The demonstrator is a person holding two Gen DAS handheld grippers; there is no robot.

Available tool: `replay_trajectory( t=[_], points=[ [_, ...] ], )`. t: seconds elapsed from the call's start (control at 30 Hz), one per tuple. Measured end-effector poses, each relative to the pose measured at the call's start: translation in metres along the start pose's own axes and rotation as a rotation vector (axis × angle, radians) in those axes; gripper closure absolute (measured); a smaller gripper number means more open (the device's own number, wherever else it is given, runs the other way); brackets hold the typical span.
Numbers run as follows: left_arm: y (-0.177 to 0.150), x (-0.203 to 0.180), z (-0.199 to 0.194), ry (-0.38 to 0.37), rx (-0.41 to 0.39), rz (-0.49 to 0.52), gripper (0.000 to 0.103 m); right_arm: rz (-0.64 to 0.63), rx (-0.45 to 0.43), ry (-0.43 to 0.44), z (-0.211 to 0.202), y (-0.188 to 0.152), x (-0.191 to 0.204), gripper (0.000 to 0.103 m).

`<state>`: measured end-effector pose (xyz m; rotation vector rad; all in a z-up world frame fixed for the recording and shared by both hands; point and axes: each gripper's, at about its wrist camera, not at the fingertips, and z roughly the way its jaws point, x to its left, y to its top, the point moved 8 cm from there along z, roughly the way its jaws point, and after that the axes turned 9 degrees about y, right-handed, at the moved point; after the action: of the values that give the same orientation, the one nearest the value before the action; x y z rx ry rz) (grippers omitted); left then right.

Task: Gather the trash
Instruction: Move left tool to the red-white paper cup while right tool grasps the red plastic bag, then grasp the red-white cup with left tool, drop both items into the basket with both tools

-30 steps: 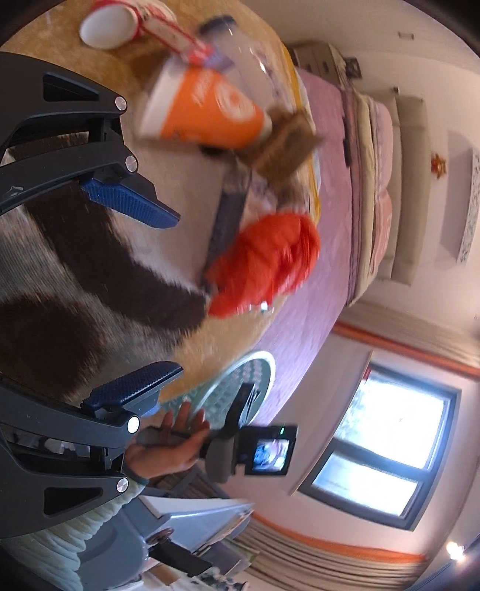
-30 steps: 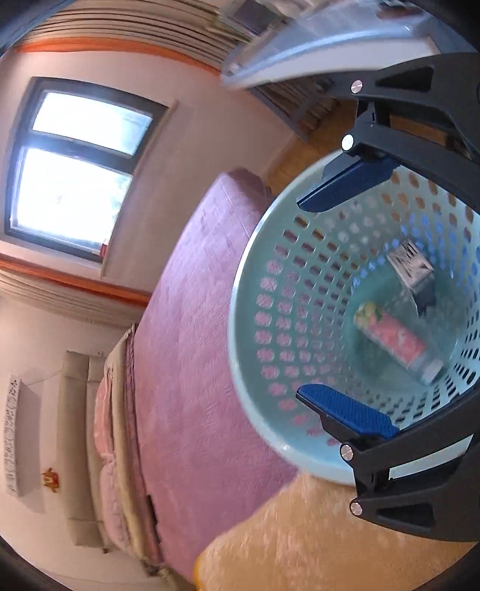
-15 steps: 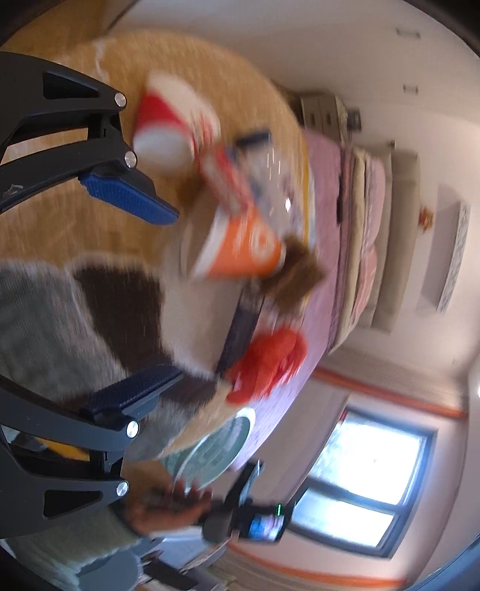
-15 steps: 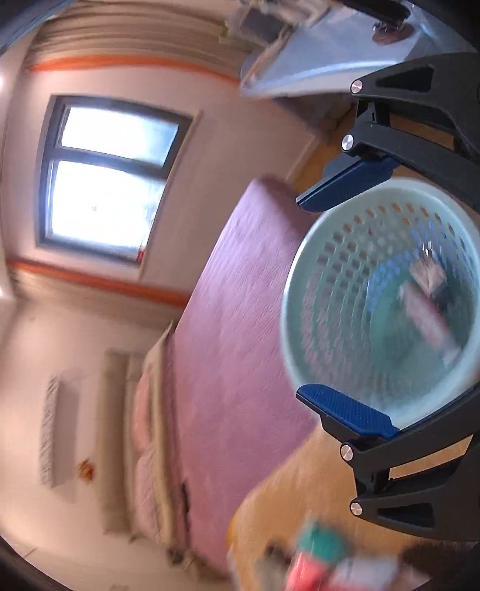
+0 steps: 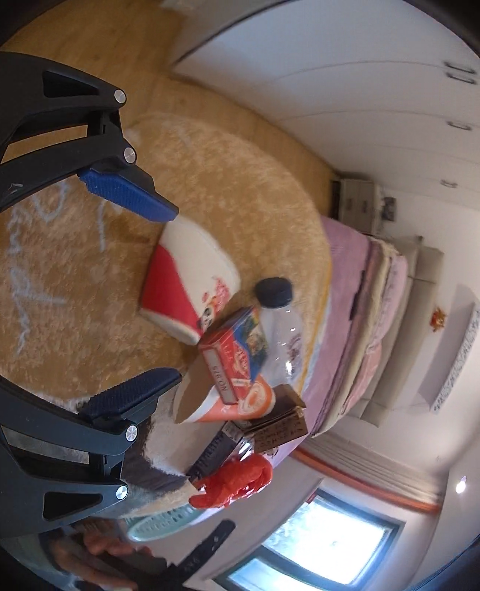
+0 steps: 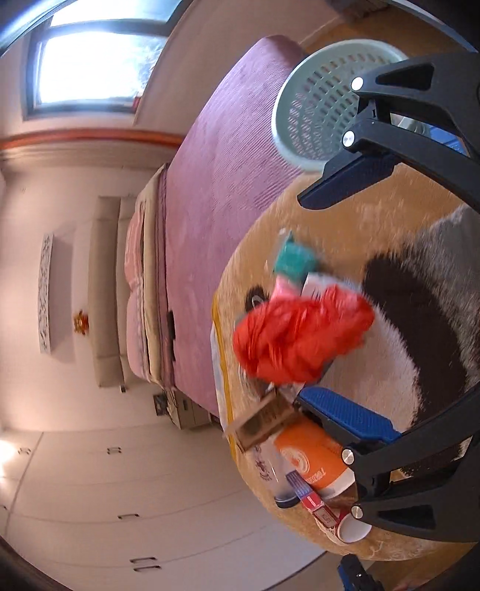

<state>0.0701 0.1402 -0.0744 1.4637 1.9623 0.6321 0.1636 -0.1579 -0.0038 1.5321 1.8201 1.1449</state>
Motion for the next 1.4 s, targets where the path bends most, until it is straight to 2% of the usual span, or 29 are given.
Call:
replay_trajectory(
  t=[0.03,0.1,0.2,0.3,0.53,0.57,0.6,0.63,0.7,0.73,0.8,0.93,1.03,1.13,1.23,1.33,1.37,1.4],
  points=[
    [-0.002,-0.003,-0.001,-0.018,-0.001,0.001,0.024,0.005,0.009,0.021,0.006,0.001,0.002,0.011],
    [-0.006,-0.010,-0.002,-0.008,-0.008,0.024,0.023,0.007,0.024,0.027,0.019,0.004,0.004,0.011],
    [-0.007,-0.019,0.004,0.089,-0.033,0.104,0.022,-0.008,0.046,-0.022,0.035,0.001,-0.005,0.011],
    [-0.010,-0.019,0.010,0.148,-0.029,0.163,0.022,-0.005,0.081,-0.014,0.050,-0.003,-0.005,0.011],
    [-0.012,0.016,0.011,0.199,-0.004,0.120,0.027,-0.029,0.126,0.012,0.070,-0.011,0.011,0.011],
    [-0.013,0.025,0.009,0.210,0.000,0.109,0.027,-0.032,0.125,0.019,0.070,-0.014,0.013,0.014],
    [-0.013,0.034,0.008,0.218,0.002,0.096,0.027,-0.036,0.126,0.031,0.069,-0.016,0.016,0.024],
    [-0.014,0.041,0.006,0.223,0.004,0.082,0.027,-0.037,0.133,0.039,0.070,-0.017,0.019,0.030],
    [-0.013,0.060,0.001,0.233,0.008,0.044,0.027,-0.034,0.141,0.062,0.068,-0.020,0.021,0.053],
    [-0.012,0.069,-0.001,0.234,0.009,0.025,0.027,-0.032,0.139,0.070,0.066,-0.021,0.022,0.055],
    [-0.010,0.078,-0.005,0.218,0.010,-0.005,0.029,-0.022,0.125,0.085,0.057,-0.023,0.023,0.064],
    [-0.006,0.069,-0.016,0.046,0.008,-0.043,0.026,-0.002,0.090,0.117,0.037,-0.024,0.025,0.068],
    [-0.001,0.052,-0.014,0.002,0.013,-0.034,0.023,-0.011,0.067,0.127,0.021,-0.026,0.027,0.070],
    [0.001,0.036,0.001,0.019,0.038,-0.023,0.023,-0.010,0.051,0.142,0.009,-0.027,0.029,0.070],
    [0.000,0.026,0.019,0.073,0.064,-0.007,0.023,-0.017,0.052,0.150,0.001,-0.032,0.027,0.070],
    [0.001,0.025,0.034,0.137,0.080,-0.003,0.030,-0.017,0.058,0.139,-0.001,-0.036,0.022,0.070],
    [0.001,0.025,0.035,0.145,0.081,-0.004,0.036,-0.015,0.060,0.140,-0.001,-0.038,0.022,0.070],
    [0.001,0.025,0.037,0.149,0.084,-0.005,0.035,-0.011,0.062,0.140,-0.001,-0.039,0.021,0.070]
  ],
)
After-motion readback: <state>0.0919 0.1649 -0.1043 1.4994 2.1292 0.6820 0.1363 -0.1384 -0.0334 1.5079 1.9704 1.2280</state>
